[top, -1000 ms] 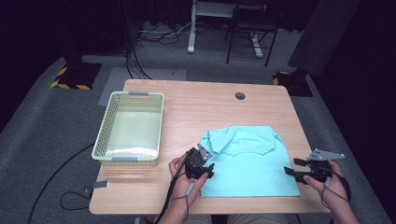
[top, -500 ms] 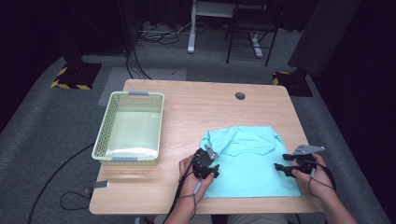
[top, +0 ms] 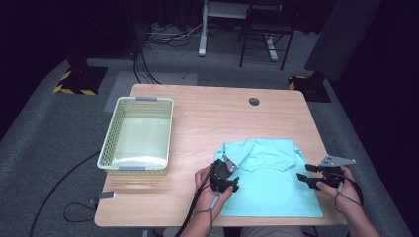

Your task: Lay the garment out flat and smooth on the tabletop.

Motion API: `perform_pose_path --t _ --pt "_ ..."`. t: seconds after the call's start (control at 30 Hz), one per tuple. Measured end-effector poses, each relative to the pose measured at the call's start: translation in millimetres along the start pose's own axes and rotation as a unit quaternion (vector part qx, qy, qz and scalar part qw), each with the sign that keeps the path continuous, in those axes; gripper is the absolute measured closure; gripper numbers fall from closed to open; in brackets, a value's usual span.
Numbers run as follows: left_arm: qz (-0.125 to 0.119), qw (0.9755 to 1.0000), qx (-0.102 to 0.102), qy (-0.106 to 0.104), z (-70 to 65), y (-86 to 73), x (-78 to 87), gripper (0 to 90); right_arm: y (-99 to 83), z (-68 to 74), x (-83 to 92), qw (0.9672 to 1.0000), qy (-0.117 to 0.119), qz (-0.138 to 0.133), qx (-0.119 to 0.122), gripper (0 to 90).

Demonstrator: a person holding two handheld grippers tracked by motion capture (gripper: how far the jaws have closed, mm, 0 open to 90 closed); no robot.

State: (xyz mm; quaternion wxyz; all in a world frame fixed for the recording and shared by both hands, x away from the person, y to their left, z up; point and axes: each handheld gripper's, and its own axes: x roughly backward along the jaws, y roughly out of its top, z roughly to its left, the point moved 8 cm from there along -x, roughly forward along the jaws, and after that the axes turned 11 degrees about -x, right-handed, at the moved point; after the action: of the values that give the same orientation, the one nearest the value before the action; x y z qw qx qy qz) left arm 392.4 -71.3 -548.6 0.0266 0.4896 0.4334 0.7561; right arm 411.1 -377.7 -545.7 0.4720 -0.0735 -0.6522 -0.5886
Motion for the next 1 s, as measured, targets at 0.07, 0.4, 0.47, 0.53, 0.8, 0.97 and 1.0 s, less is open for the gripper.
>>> perform_pose_path --t 0.07,0.4,0.47,0.53,0.8,0.97,1.0 --pt "-0.002 1.0000 0.001 0.003 4.2 4.3 -2.1 37.3 4.9 -4.2 -3.2 1.0000 -0.003 0.003 -0.004 41.2" --pt "-0.002 0.9999 0.009 0.006 19.5 22.7 -16.0 57.2 28.1 -11.2 -24.2 0.9996 0.015 0.023 -0.008 50.0" --pt "0.003 0.9999 -0.002 0.011 21.2 24.9 -18.3 69.2 30.0 -10.4 -30.8 0.9991 0.023 0.036 -0.006 59.2" --pt "0.006 0.9999 -0.006 0.010 23.1 26.0 -19.4 80.8 29.6 -10.2 -36.3 0.9980 0.032 0.054 -0.010 72.7" --pt "-0.007 0.9998 -0.008 0.018 24.1 32.2 -12.0 85.2 35.2 -7.8 -25.5 0.9985 0.030 0.046 0.004 87.3" --pt "-0.012 0.9996 -0.019 0.020 24.0 41.4 -7.3 85.1 43.6 -4.6 -11.6 0.9991 0.031 0.027 0.012 87.3" --pt "-0.012 0.9995 -0.022 0.020 24.8 43.0 -6.0 85.1 45.7 -4.4 -9.7 0.9991 0.031 0.025 0.015 87.3"
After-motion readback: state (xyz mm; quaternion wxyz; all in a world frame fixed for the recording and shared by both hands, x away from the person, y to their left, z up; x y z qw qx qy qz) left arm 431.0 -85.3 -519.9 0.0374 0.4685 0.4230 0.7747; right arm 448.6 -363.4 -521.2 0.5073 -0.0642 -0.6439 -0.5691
